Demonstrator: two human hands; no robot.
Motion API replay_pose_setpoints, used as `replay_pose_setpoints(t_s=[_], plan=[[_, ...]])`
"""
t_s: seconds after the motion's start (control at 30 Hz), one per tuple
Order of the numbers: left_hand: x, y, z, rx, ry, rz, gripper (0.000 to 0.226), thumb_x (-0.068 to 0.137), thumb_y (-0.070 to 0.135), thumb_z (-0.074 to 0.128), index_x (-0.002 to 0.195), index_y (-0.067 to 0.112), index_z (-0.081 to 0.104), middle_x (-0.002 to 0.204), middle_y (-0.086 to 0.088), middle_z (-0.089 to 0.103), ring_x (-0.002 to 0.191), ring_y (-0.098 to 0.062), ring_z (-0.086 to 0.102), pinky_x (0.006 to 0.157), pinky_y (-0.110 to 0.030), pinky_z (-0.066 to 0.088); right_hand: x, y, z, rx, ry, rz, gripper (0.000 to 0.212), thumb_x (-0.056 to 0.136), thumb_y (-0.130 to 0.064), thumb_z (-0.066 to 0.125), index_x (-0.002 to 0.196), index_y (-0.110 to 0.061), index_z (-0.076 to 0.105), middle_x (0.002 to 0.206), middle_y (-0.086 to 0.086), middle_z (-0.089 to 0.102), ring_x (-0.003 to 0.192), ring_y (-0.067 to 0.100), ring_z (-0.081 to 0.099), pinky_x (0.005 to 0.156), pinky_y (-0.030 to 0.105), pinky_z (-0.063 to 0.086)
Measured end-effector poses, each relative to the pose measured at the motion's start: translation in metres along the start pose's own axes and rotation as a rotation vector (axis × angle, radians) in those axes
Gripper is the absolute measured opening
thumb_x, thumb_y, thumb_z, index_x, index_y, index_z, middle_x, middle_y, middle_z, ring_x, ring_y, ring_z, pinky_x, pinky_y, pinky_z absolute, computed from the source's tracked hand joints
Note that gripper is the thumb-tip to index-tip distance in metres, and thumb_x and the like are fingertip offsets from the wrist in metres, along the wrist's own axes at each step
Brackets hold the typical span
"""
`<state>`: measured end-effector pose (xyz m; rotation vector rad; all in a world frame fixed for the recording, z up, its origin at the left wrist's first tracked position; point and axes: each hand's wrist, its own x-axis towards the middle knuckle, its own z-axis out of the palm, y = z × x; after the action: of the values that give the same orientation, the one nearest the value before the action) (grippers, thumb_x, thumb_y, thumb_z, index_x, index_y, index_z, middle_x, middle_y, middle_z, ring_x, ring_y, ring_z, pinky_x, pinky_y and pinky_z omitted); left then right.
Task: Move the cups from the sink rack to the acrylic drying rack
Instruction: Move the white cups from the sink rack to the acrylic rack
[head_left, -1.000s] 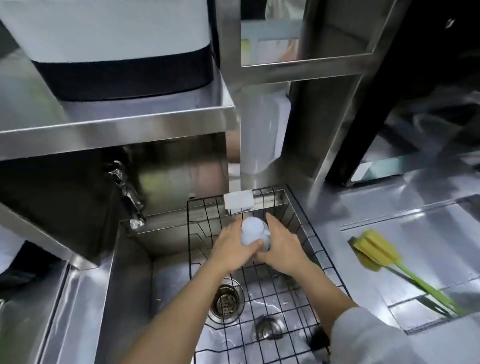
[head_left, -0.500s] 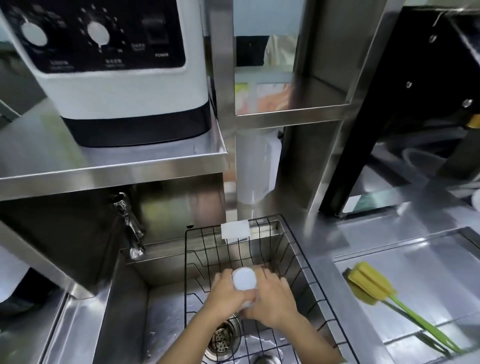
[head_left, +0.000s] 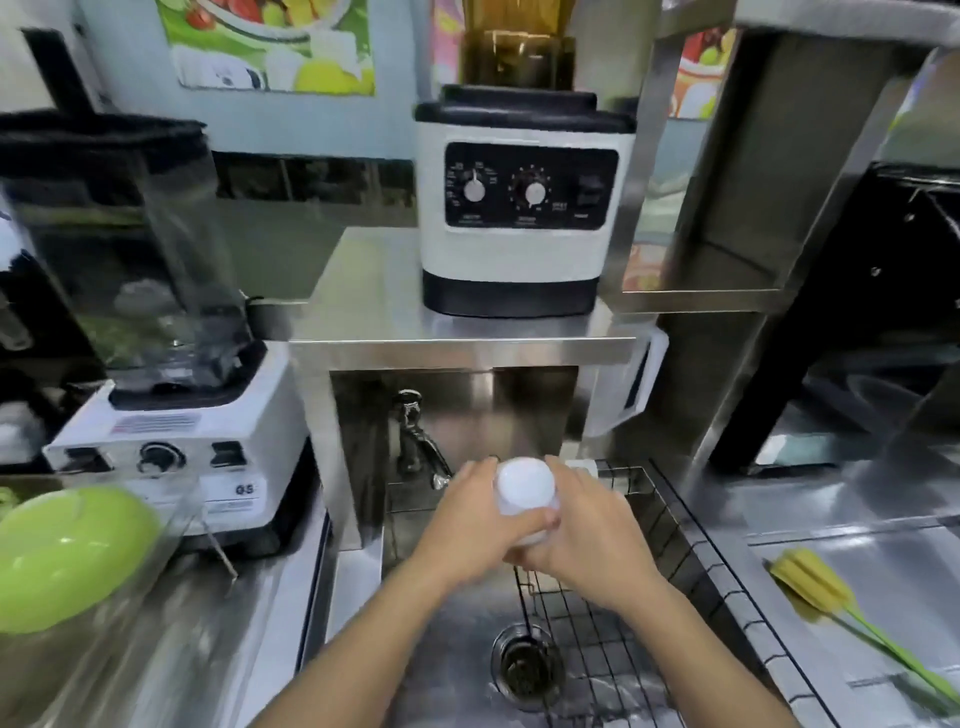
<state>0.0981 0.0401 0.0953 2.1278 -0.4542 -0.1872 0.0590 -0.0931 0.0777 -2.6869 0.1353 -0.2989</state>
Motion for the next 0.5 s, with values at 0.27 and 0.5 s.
replay_pose_setpoints(t_s=[0.27,0.5], plan=[[-0.077,-0.012,-0.142,0.101,0.14,0.094,0.064,0.065,0.06,0.063,0.117,0.025,0.051,0.113,-0.001,0.051,0.11,-0.02,0.048,0.097,-0.04,0.042,-0.015,-0.152,-0.004,0.157,0.039,-0.118,0.086,0.047,-0.055,0.072,0.125,-0.034,0.041,0.111,-0.008,0.06,0.105,0.015,0.052,0.089,0.044,0.047],[-0.145,-0.071,-0.241,0.088,0.346,0.091,0.071,0.07,0.068,0.046,0.125,0.022,0.048,0.125,-0.001,0.058,0.115,-0.021,0.052,0.102,-0.038,0.04,-0.041,-0.277,0.031,0.427,-0.056,-0.225,0.074,0.046,-0.05,0.078,0.114,-0.042,0.048,0.108,-0.009,0.059,0.096,0.012,0.057,0.082,0.038,0.051]])
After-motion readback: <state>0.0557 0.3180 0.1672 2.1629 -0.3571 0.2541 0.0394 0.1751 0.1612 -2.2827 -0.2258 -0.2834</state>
